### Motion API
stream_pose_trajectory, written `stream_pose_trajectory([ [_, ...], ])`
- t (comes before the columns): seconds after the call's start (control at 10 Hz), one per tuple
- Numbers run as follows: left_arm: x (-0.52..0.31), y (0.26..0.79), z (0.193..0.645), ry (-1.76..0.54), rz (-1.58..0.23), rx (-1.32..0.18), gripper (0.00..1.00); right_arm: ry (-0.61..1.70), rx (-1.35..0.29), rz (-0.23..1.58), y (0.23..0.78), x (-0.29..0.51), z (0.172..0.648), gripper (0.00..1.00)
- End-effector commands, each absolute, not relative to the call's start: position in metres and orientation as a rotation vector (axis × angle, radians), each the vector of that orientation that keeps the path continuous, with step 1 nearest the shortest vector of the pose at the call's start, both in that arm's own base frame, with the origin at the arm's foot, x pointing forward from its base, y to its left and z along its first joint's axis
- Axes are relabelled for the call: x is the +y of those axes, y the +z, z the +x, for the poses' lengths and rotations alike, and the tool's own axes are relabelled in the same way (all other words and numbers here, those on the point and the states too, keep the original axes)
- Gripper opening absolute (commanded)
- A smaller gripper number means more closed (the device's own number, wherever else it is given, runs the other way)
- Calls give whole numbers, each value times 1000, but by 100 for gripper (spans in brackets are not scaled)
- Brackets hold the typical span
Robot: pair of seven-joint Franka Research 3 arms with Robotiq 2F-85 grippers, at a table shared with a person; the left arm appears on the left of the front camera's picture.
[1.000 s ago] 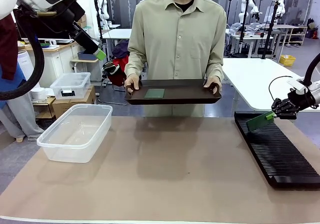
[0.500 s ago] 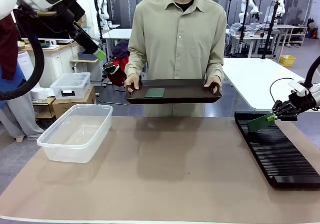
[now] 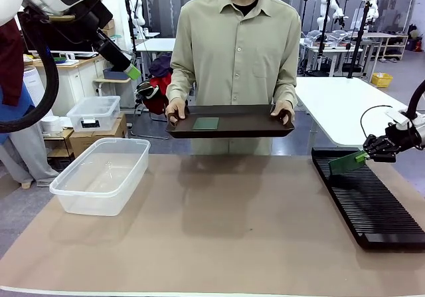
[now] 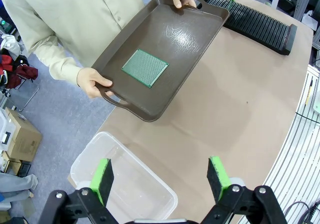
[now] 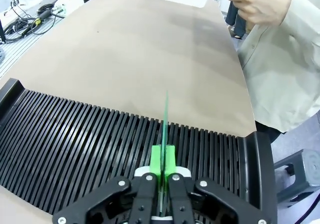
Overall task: Sort PCBs into racks and boxes based on the side picked up.
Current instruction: If the short side of the Blank PCB is picked up, insert it into the PCB Rack ; if the long side is picked up, place it in the Organizing box.
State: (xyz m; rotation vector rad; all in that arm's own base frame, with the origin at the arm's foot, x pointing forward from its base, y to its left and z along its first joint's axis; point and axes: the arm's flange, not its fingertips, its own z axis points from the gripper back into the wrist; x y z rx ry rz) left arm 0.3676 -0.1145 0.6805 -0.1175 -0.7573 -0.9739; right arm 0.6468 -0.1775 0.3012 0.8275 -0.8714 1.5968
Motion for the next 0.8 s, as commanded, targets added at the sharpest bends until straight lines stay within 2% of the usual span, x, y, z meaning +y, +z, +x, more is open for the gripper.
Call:
stream_pose_trajectory([
  [0.0,-114,678,367,-972,-118,-754,100,1597,-836,848,298,-182,649,22],
  [0.1,-114,678,367,-972,-118,-754,100,1601,-831,846,301,-183,649,34],
  [0.4,-114,678,367,-972,-118,-754,100,1617,-827,836,302,-182,648,61],
  [0.7,-114,678,367,-972,-118,-754,100,1630,-845,805,312,-183,645,93],
])
